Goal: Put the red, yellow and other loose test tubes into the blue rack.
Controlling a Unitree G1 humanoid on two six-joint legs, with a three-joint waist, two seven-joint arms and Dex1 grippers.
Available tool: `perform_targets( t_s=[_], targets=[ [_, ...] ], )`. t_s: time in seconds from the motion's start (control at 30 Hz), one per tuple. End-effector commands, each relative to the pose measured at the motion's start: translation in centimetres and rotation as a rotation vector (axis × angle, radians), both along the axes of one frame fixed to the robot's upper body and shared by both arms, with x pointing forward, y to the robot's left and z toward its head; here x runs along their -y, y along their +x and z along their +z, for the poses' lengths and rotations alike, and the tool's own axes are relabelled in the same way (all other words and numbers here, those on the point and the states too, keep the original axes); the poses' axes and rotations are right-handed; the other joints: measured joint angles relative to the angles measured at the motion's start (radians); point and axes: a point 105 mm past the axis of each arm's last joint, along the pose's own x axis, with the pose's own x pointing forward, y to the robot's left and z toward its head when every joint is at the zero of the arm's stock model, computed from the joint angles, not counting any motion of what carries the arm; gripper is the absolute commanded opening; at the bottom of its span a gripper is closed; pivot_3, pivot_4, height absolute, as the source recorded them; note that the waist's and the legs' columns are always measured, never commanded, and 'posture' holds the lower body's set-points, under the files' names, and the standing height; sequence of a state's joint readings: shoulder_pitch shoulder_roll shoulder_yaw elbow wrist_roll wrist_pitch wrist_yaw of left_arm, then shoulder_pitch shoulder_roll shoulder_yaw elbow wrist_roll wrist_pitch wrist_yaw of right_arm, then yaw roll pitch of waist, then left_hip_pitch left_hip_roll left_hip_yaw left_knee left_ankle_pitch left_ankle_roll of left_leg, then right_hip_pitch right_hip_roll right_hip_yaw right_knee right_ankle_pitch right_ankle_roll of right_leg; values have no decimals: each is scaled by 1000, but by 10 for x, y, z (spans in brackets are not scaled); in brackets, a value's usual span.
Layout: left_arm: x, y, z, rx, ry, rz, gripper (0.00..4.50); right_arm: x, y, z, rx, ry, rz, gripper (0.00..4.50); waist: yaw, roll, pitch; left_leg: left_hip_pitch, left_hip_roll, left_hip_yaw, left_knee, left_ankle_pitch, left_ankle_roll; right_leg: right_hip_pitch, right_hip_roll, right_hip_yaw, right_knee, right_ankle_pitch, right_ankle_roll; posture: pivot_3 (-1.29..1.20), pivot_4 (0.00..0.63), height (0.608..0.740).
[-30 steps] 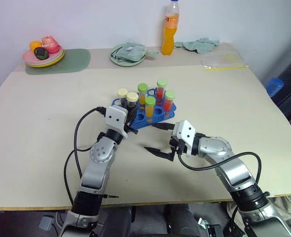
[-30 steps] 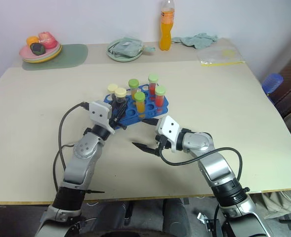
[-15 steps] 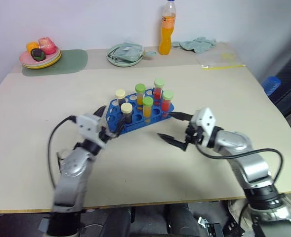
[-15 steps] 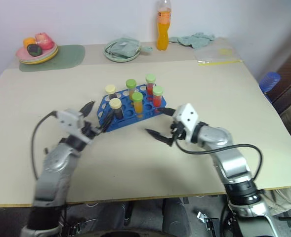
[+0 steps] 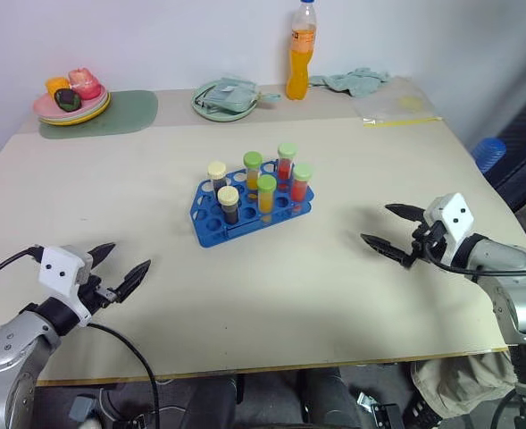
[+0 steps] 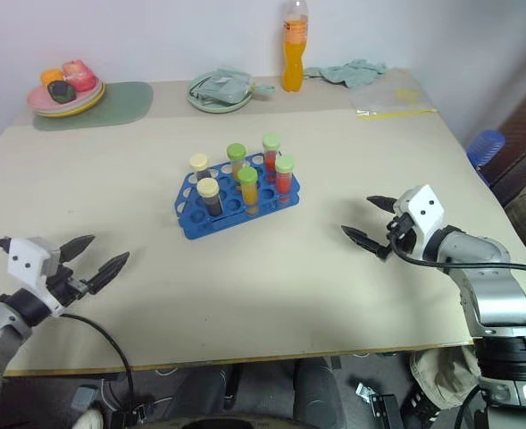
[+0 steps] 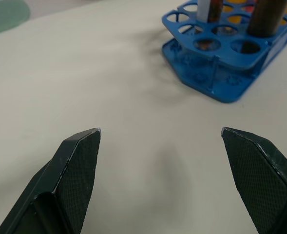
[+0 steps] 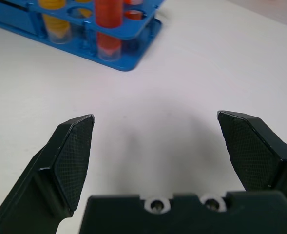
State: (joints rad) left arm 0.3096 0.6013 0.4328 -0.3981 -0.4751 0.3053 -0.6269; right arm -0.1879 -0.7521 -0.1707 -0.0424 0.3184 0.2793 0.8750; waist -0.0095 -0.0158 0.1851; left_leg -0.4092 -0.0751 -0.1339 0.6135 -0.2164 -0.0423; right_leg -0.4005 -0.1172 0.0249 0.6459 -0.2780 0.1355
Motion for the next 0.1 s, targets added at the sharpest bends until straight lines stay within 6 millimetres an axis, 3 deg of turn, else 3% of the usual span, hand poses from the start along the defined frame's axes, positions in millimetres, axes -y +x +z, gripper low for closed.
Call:
perform_targets(
  t_s=[0.03, 0.1],
  targets=[
    [3, -4, 7, 15, 15, -3, 4070, 1, 1, 11, 45, -17, 13, 4500, -1, 0, 0, 0, 0, 0, 0, 0, 0, 0, 0, 0, 0, 0, 0, 0, 150, 740],
    [2, -4, 6, 14, 15, 12, 4070, -2, 3, 10, 43, -17, 22, 4500, -2, 0, 0, 0, 0, 0, 0, 0, 0, 0, 0, 0, 0, 0, 0, 0, 150, 740]
  ],
)
